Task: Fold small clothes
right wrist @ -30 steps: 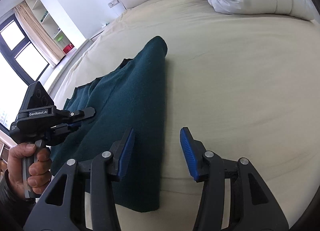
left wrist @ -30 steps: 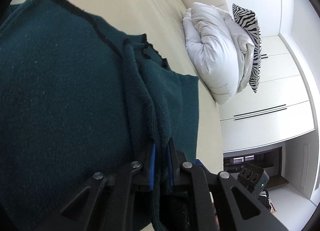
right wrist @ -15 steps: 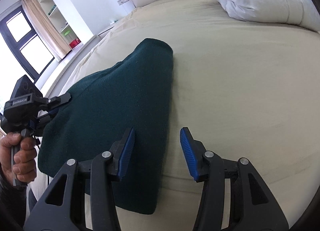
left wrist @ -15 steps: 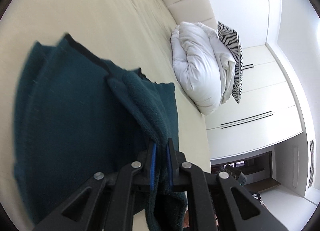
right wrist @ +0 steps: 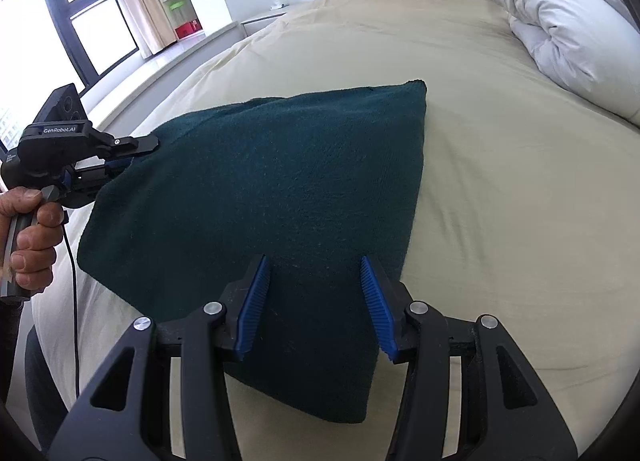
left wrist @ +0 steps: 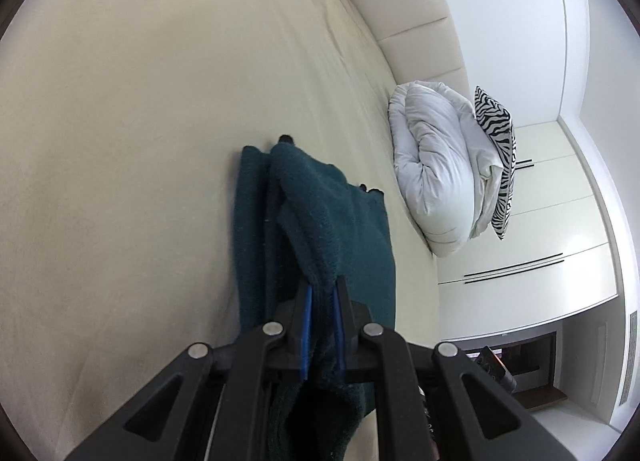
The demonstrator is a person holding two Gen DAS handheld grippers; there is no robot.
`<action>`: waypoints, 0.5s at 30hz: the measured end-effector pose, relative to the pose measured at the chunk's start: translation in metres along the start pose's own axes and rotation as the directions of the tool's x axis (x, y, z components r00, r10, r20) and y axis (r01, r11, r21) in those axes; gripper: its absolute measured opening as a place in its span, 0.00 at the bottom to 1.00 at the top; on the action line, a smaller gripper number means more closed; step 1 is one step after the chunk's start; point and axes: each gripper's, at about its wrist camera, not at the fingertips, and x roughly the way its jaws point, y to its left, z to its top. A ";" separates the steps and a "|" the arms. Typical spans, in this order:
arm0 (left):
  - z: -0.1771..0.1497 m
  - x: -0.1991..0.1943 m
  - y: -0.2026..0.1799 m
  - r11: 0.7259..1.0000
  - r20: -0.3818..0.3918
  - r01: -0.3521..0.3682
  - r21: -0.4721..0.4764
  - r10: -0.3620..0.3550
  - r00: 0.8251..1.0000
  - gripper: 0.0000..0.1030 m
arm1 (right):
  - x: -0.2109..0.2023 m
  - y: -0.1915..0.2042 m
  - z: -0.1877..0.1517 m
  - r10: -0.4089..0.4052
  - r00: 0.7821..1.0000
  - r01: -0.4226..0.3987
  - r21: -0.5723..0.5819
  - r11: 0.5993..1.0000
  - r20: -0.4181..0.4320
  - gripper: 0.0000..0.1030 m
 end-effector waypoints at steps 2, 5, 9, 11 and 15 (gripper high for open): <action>-0.003 0.001 0.008 1.000 0.003 0.004 -0.012 -0.003 1.000 0.10 | -0.004 0.002 -0.004 0.000 1.000 0.000 -0.001 1.000 -0.002 0.46; -0.004 -0.001 0.014 1.000 0.010 0.012 -0.022 -0.012 1.000 0.10 | -0.012 0.005 -0.010 0.003 1.000 -0.003 -0.008 1.000 -0.002 0.46; -0.003 -0.006 0.018 0.999 0.035 0.009 -0.036 -0.008 0.999 0.10 | -0.012 0.001 -0.009 0.001 1.000 -0.001 -0.012 1.000 -0.008 0.46; -0.003 -0.009 0.027 0.999 0.047 -0.011 -0.049 0.013 0.999 0.06 | -0.003 0.004 -0.006 -0.017 1.000 0.016 -0.038 0.999 -0.016 0.46; -0.005 -0.015 0.039 0.995 0.070 -0.061 -0.079 0.067 0.995 0.00 | 0.009 0.015 -0.012 -0.056 0.998 0.053 -0.101 0.993 -0.028 0.53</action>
